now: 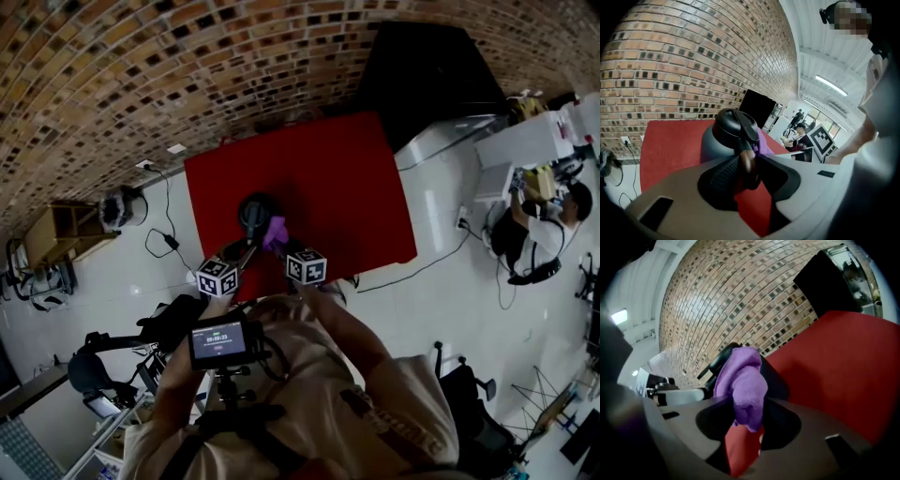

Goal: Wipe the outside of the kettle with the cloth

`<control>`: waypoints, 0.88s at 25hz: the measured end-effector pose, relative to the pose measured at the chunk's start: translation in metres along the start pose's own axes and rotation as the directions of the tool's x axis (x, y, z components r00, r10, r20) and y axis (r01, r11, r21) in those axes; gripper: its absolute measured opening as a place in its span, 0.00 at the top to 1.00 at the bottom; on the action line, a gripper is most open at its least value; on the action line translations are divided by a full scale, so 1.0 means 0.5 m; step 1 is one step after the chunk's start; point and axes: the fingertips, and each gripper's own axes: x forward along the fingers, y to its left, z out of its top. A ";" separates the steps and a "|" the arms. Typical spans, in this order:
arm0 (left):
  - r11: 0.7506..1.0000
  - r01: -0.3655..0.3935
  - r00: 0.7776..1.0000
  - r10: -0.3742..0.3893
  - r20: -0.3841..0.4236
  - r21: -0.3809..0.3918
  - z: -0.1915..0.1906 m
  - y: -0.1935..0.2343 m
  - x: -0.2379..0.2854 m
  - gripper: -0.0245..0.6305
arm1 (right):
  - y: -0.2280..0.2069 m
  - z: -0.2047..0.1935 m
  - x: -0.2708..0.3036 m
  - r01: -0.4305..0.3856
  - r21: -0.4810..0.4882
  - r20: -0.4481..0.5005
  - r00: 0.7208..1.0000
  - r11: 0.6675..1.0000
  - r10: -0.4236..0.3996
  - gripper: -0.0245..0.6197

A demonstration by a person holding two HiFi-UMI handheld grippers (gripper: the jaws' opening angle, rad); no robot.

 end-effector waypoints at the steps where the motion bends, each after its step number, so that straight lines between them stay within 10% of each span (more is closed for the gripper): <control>1: 1.000 -0.002 1.000 0.002 0.001 -0.001 0.001 -0.002 0.002 0.78 | -0.014 -0.011 0.004 0.026 0.005 -0.029 0.999 1.000 -0.026 0.70; 10: 1.000 0.001 1.000 -0.001 -0.009 0.001 -0.011 -0.018 0.009 0.78 | -0.229 -0.098 0.095 0.247 0.126 -0.256 0.944 0.961 -0.209 0.70; 22: 1.000 0.004 1.000 -0.003 0.017 -0.021 -0.003 -0.002 0.008 0.78 | 0.045 0.018 -0.086 -0.137 0.131 0.049 0.990 0.982 0.132 0.70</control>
